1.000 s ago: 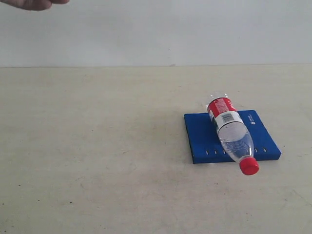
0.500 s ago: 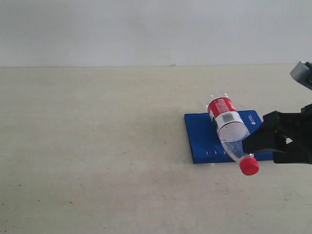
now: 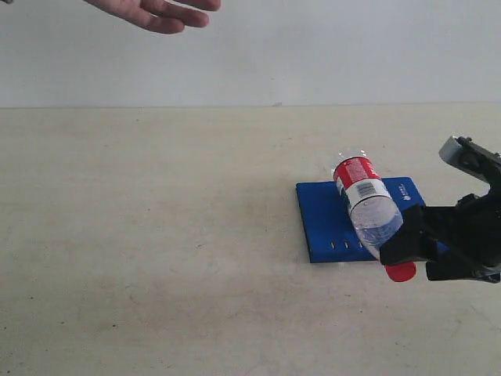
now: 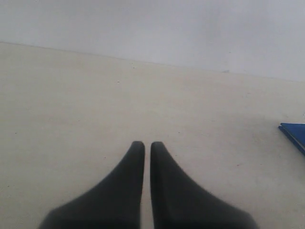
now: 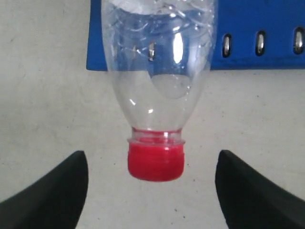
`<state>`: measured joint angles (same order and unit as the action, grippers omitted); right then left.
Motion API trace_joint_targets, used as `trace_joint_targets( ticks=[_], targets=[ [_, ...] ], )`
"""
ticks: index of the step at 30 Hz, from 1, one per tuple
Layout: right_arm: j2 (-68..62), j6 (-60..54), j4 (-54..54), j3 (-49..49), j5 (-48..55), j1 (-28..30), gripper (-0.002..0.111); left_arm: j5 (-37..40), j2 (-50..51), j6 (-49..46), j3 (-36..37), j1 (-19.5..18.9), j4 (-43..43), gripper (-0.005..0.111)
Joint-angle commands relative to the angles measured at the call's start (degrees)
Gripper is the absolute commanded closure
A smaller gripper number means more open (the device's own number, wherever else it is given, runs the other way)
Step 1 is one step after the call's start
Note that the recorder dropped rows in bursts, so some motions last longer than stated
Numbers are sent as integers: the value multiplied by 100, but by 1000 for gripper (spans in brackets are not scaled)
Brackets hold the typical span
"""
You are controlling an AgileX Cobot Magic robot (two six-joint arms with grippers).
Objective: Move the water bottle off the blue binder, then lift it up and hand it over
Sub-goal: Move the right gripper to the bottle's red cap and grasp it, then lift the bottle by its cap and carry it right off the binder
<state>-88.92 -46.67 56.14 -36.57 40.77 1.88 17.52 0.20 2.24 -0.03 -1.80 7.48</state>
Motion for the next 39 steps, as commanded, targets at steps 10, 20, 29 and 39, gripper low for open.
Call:
trace_joint_targets(
  ticks=[10,20,29,39],
  targets=[
    [-364,-210,270,-23,-575,-257,42,-60,-20,-30,3,37,31,102],
    [-364,-369,306,-23,-483,-257,78,-60,-20,-30,3,37,31,102],
    [-364,-479,313,-23,-353,-245,82,-60,-20,-30,3,37,31,102],
    [391,-466,313,-23,-1365,-245,108,-60,-20,-30,3,37,31,102]
  ],
)
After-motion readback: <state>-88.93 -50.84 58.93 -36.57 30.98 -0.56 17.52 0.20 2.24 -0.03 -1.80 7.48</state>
